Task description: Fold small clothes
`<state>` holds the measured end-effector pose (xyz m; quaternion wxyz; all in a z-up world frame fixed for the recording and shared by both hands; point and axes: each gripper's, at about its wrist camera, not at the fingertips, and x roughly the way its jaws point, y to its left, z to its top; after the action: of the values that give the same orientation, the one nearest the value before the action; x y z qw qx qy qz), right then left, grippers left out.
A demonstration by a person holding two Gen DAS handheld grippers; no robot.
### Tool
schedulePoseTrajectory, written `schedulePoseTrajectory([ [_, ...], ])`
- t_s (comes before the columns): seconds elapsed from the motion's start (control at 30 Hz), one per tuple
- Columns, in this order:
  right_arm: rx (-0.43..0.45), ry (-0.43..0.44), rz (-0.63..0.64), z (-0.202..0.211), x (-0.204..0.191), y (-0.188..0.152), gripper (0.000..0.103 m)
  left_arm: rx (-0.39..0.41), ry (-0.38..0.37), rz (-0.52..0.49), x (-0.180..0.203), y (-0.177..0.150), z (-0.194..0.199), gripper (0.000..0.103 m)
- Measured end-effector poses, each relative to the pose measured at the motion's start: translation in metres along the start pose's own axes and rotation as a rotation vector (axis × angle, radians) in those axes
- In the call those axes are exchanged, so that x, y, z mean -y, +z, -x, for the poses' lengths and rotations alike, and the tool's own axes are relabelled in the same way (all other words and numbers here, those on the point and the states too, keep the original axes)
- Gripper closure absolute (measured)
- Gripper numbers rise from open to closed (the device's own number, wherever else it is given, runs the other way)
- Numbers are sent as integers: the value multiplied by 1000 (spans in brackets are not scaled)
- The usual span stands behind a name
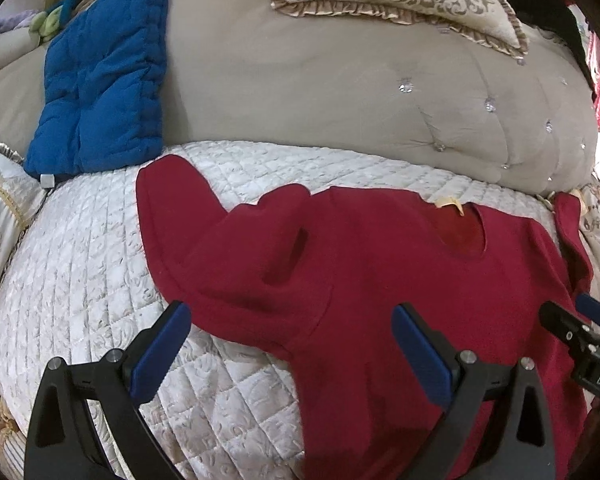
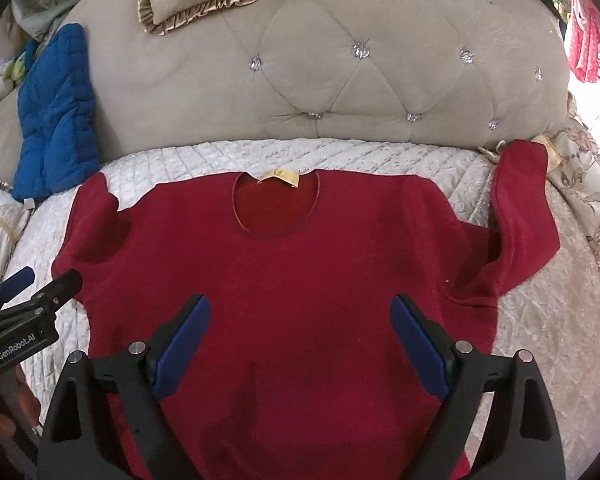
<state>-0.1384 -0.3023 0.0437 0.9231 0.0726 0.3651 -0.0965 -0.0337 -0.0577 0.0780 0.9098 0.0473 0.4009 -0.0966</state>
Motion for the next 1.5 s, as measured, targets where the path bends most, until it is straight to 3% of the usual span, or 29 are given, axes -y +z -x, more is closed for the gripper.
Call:
schedulePoseTrajectory([
  [0.8,-53,8,39,-27,-20,-5,34,-25,34,38,-18,2,-17,1],
  [1.5,-72,34,-35,-32,-4,-9,34,-9,27,6,-5,1,-14,1],
])
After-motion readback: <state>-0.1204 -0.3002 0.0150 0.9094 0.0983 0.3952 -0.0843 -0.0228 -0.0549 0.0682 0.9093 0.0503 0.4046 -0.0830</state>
